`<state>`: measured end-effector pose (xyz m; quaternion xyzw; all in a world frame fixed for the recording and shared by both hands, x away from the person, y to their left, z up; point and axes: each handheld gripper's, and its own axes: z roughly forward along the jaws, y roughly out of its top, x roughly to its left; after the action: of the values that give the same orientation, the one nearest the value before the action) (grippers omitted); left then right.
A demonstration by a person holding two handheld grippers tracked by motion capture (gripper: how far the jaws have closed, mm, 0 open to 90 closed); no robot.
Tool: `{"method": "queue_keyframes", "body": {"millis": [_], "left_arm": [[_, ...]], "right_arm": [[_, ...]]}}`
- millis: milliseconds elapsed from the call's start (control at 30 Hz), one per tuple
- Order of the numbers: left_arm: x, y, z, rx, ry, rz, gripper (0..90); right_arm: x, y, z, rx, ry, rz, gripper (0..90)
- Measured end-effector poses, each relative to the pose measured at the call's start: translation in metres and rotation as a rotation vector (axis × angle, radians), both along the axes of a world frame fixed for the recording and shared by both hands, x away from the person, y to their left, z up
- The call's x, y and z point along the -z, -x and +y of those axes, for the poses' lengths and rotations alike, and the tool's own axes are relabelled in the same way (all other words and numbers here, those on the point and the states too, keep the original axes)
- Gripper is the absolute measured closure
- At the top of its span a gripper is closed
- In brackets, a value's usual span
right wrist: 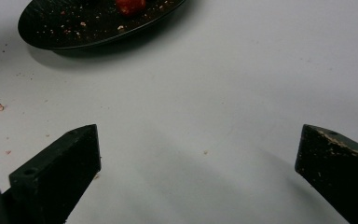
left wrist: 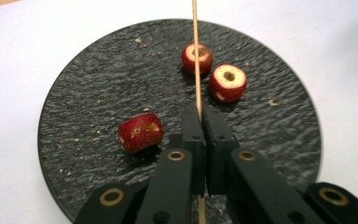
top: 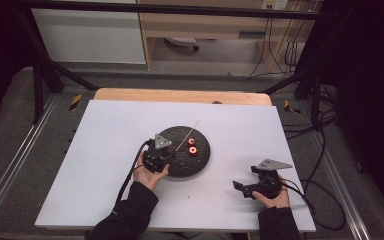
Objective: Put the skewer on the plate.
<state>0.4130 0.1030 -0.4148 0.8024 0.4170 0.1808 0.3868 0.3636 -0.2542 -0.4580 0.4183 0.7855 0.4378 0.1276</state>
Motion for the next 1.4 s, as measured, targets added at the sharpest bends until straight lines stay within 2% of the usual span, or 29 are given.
{"method": "queue_keyframes", "body": {"millis": [233, 567, 967, 1167, 1400], "left_arm": [[0.011, -0.007, -0.008, -0.030, -0.047, 0.010, 88.2], [0.020, -0.012, -0.015, -0.053, -0.081, 0.038, 88.1], [0.021, -0.012, -0.016, -0.045, -0.084, 0.048, 87.5], [0.015, -0.006, -0.010, 0.002, -0.058, 0.040, 80.0], [0.001, 0.008, 0.006, 0.093, -0.023, 0.019, 67.6]], "right_arm": [[0.000, 0.000, 0.000, 0.000, 0.000, 0.003, 1.4], [0.001, 0.000, 0.001, -0.001, -0.003, 0.006, 1.7], [0.001, 0.000, 0.001, -0.003, -0.001, 0.008, 1.7], [0.001, 0.000, 0.001, -0.004, 0.000, 0.007, 1.6], [0.001, 0.001, 0.001, -0.002, -0.003, 0.007, 1.6]]}}
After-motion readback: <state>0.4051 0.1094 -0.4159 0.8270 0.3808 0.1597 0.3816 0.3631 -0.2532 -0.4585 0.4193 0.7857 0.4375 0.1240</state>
